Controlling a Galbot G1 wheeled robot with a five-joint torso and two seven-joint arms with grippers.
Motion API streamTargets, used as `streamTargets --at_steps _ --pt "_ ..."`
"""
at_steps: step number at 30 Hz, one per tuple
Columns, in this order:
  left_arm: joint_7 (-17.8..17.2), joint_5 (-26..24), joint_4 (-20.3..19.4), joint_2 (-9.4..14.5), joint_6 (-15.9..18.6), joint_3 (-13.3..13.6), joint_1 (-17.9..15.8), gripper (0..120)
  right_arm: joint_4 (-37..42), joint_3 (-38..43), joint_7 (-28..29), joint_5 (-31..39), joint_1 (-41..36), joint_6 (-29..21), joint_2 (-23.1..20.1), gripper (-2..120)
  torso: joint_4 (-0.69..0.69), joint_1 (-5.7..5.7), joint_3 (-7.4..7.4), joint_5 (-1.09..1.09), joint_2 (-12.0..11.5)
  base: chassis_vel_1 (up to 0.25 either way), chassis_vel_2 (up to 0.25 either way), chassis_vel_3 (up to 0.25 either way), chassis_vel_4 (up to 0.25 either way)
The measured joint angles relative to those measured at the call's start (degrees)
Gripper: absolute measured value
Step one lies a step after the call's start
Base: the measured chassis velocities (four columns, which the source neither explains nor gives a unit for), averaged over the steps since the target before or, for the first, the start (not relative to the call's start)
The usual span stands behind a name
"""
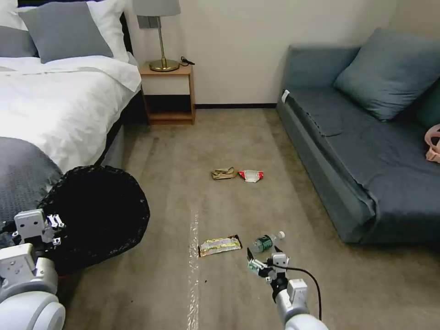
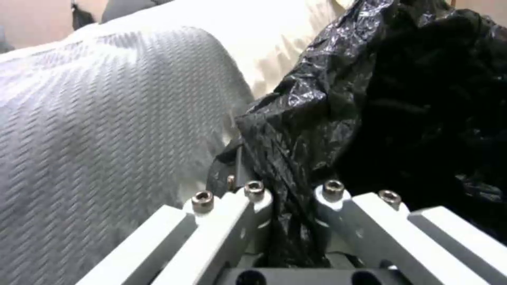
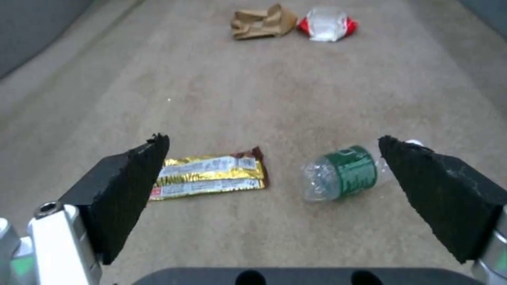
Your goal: Pick up the trash bin, then pick up the garbage on the floor and place it into the trash bin.
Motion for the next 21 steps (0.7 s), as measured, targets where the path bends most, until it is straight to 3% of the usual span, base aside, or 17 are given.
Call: streamTargets --at_steps 7,14,21 --pt "-0.35 2.74 0.69 -0.15 0.88 1.68 -2.26 3 -3.37 0.06 -0.35 0.21 1.57 1.48 0.09 100 0.0 0.0 0.0 0.0 0.0 -0.084 0.097 0.085 -0.092" --pt "-0.07 2.82 -0.16 -0.19 -1.05 -0.52 -0.4 3 -3.35 -0.34 -0.43 0.03 2.13 1.35 0.42 100 0.01 0.0 0.0 -0.01 0.0 -0.121 0.118 0.102 -0.119" --pt "-0.02 2.66 0.33 0.06 -1.6 -0.54 -0.49 3 -3.31 -0.6 -0.43 -0.7 2.21 1.03 0.5 100 0.0 0.0 0.0 0.0 0.0 -0.11 0.12 0.112 -0.118"
